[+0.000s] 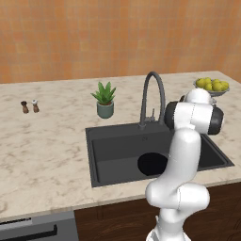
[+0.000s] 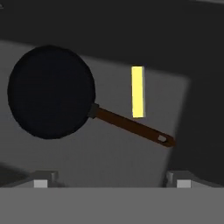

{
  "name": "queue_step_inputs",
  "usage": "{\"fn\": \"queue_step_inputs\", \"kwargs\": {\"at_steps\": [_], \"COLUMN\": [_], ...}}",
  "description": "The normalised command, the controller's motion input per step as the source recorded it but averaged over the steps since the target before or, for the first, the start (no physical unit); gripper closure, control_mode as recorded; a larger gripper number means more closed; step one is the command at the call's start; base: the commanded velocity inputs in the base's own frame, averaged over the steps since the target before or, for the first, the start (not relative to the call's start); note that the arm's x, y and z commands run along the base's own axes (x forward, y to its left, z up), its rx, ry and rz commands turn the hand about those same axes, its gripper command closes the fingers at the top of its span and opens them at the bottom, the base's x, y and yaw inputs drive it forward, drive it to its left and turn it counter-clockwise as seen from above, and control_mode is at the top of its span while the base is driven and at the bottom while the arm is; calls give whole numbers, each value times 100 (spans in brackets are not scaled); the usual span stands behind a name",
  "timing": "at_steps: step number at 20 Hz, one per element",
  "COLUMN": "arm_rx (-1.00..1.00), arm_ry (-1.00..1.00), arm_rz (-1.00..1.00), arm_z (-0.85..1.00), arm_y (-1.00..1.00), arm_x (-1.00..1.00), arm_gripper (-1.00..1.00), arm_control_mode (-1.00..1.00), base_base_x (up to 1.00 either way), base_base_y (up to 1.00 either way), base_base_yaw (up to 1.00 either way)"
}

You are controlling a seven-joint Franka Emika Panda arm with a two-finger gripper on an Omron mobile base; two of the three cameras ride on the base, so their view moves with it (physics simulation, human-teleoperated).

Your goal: Pick the pan and sponge and place them into the sink. Then turn on the water.

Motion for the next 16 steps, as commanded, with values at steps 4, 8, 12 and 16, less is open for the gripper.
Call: {"fn": "queue_step_inputs", "kwargs": {"at_steps": [4,8,12,16], "arm_rx": [5,2,1,3], "arm_ry": [-1,-1,-6,0], "arm_rz": [-4,-3,-4,0], "arm_z": [99,83,32,0], "arm_y": [0,9,7,-3], "arm_x": [-22,-7,-4,0], "arm_gripper": [-100,-100,-100,-100], "arm_control_mode": [-100,-100,-100,-100], "base_base_x": [0,0,0,0], "base_base_y": [0,0,0,0], "base_base_yaw": [0,0,0,0]}}
